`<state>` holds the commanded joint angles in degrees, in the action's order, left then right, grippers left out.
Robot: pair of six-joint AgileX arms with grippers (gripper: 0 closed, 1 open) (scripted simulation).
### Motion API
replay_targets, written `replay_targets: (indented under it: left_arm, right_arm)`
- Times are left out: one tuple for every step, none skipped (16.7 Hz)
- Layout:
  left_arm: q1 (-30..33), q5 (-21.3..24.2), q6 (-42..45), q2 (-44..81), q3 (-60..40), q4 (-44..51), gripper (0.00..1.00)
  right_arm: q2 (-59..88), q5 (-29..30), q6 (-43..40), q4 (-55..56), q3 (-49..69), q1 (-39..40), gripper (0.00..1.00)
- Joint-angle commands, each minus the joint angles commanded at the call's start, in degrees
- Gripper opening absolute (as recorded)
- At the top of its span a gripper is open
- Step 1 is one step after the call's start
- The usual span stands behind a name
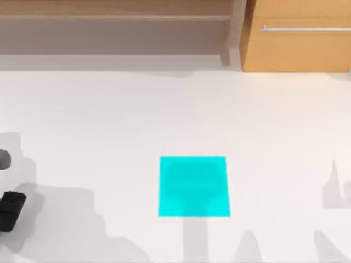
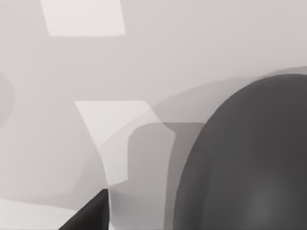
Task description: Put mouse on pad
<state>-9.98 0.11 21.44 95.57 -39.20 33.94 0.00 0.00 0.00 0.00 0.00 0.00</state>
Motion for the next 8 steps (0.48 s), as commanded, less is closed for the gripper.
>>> replay_targets:
  left_arm:
    - [0.0,0.0,0.0,0.0,0.0,0.0,0.92]
    - [0.0,0.0,0.0,0.0,0.0,0.0,0.85]
    - [0.0,0.0,0.0,0.0,0.0,0.0,0.77]
    - [0.0,0.0,0.0,0.0,0.0,0.0,0.7]
    - [0.0,0.0,0.0,0.0,0.0,0.0,0.62]
    - [0.0,0.0,0.0,0.0,0.0,0.0,0.55]
    - [0.0,0.0,0.0,0.0,0.0,0.0,0.47]
    - [0.0,0.0,0.0,0.0,0.0,0.0,0.4]
  right_arm:
    - [0.0,0.0,0.0,0.0,0.0,0.0,1.0]
    - [0.0,0.0,0.0,0.0,0.0,0.0,1.0]
    - [0.0,0.0,0.0,0.0,0.0,0.0,1.0]
    - [0.0,0.0,0.0,0.0,0.0,0.0,1.0]
    - [0.0,0.0,0.0,0.0,0.0,0.0,1.0]
    - [0.0,0.0,0.0,0.0,0.0,0.0,1.0]
    - [0.0,0.0,0.0,0.0,0.0,0.0,1.0]
    - [0.0,0.0,0.0,0.0,0.0,0.0,1.0]
